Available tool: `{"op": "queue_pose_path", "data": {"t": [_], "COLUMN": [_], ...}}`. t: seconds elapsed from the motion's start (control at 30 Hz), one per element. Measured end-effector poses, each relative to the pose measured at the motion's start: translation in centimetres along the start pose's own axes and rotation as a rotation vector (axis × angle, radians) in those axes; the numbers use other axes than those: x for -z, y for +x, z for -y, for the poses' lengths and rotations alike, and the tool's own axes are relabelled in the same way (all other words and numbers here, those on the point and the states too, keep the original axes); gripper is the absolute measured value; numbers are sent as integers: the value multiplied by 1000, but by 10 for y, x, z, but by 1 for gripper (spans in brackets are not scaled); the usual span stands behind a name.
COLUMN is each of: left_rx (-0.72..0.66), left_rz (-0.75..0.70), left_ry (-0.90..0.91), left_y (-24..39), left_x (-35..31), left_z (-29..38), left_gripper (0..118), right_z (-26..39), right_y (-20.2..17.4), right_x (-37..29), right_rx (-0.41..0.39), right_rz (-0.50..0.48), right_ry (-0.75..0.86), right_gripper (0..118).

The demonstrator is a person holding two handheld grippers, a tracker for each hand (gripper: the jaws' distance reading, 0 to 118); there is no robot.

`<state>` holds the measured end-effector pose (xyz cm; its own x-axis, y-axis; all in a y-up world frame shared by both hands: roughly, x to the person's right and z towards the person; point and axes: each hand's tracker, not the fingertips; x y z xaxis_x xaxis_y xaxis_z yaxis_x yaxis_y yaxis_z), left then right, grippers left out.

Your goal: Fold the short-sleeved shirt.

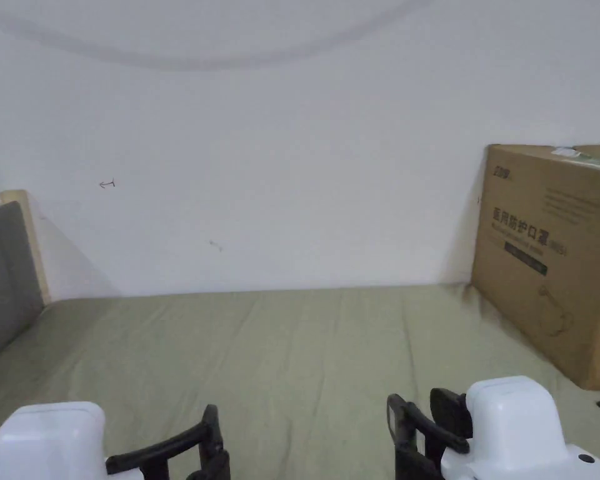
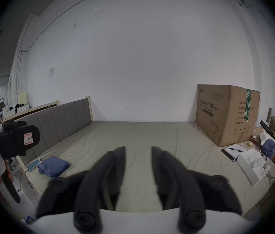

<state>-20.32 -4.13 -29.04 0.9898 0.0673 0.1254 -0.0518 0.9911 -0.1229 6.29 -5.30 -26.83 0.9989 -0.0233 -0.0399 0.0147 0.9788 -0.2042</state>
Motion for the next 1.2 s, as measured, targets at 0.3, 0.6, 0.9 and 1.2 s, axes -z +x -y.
{"op": "queue_pose_path", "data": {"t": [0.3,0.6,0.9,1.2], "left_rx": [88,101,32,65], "left_rz": [-10,16,-22,-12], "left_ry": [-33,-68,-84,-91], "left_y": [11,30,30,31], "left_x": [-8,-10,-7,0], "left_z": [-19,-4,-2,-2], "left_gripper": [118,118,118,118], "right_z": [-3,-6,-11,-7], "right_y": [7,17,16,8], "right_x": [-13,-10,-9,-1], "right_rx": [11,47,26,7], "right_rz": [38,41,66,43], "right_ry": [40,31,26,0], "right_gripper": [118,118,118,118]}}
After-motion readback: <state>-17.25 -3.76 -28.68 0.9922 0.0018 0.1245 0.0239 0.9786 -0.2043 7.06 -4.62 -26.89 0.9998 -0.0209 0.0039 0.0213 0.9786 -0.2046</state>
